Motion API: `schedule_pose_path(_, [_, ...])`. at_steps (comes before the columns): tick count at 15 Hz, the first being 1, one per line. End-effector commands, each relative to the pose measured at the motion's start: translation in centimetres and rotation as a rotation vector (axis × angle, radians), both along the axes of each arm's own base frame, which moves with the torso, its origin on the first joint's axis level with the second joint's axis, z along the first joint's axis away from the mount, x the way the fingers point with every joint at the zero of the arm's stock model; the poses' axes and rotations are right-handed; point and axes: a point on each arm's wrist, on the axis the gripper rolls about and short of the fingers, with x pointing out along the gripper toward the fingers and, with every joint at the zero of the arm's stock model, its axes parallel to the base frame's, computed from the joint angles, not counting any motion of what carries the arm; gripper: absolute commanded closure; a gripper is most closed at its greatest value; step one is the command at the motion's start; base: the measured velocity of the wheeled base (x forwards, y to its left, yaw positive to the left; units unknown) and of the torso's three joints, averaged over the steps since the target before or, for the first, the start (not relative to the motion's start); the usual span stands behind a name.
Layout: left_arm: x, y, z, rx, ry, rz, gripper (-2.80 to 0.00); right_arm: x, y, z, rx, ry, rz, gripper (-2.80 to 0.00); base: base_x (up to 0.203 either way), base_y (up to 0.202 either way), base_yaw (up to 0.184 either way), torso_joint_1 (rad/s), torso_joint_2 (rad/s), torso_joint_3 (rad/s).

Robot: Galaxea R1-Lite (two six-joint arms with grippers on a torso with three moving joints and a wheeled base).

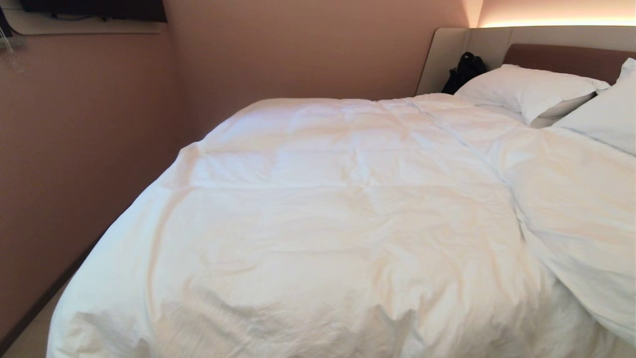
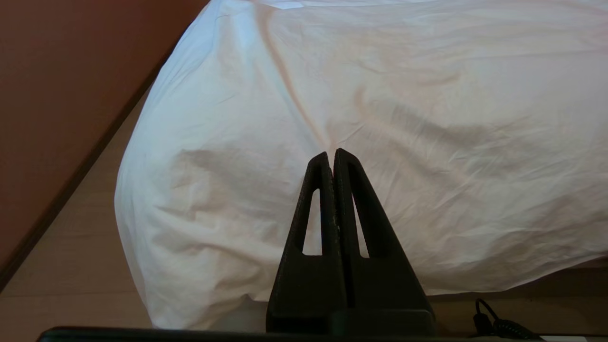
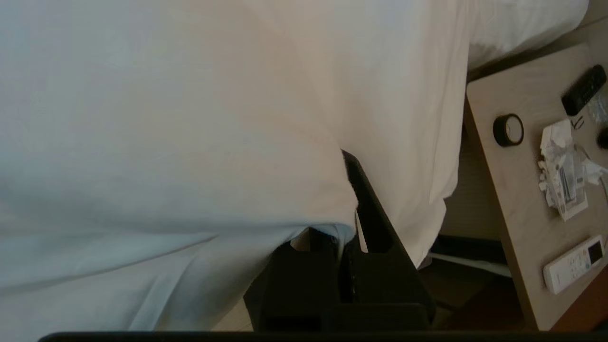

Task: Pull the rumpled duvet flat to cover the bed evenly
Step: Flatten the corners of the folded blanket

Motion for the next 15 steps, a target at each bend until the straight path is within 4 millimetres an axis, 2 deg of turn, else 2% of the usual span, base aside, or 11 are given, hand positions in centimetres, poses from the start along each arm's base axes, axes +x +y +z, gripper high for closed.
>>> schedule_pose_path(1, [0.0,0.0,0.0,0.000,0.000,0.000,0.00,-0.6,-1.7,-1.4,0.029,0.031,-0.031,0.00,0.000,0.000,0.000,0.000,0.00,0.000])
schedule_pose_path(15, [0.0,0.0,0.0,0.000,0.000,0.000,0.00,-4.4,-8.4,-3.1,0.101,-0.046,-0.086,0.00,0.000,0.000,0.000,0.000,0.00,0.000])
